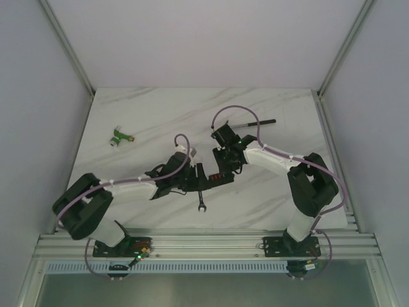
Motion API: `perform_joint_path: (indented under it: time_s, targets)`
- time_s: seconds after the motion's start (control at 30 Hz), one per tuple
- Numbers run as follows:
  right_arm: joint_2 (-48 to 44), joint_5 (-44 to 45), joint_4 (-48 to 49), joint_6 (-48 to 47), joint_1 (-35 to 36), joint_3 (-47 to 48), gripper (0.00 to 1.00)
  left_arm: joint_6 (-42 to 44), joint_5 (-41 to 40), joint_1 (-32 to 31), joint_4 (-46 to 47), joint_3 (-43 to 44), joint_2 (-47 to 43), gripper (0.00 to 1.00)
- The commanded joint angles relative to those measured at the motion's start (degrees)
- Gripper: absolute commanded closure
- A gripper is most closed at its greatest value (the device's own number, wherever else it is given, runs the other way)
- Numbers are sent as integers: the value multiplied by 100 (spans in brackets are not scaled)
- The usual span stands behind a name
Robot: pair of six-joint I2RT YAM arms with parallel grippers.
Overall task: Snap on the fuse box
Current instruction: Adjust the fuse in the fuse box base.
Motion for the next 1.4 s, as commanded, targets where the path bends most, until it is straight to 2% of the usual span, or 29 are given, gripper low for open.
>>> perform_joint_path:
  time_s: [0.0,0.03,0.1,0.2,0.33,0.47,0.57,0.87,1.37]
  targets:
    - [-196,145,-150,-357,51,230,57,880,-843,-3,782,-449,-691,32]
    - [-274,211,-118,-306,78,222,51,1114,-903,2,1081,-650,-889,29]
    - [-458,293,-37,-223,125,152,46,1568,-918,-3,1926,-1007,-1136,24]
    - [-740,325,182,-66,175,-30,43,2267,-826,-3,3076,-1468,-1220,20]
    - [-971,468,386,104,189,-269,48,3131,-435,-3,4106,-1668,-875,20]
    - [-957,487,471,255,221,-383,55,3527,-187,-110,4816,-1672,-217,22]
    - [-880,480,469,350,237,-436,60,3800,-109,-189,5107,-1634,107,25]
    - [-652,431,472,422,237,-511,64,4157,123,-263,5414,-1231,925,28]
    - [-210,524,190,430,316,-258,70,4457,547,-293,4912,-752,1450,39]
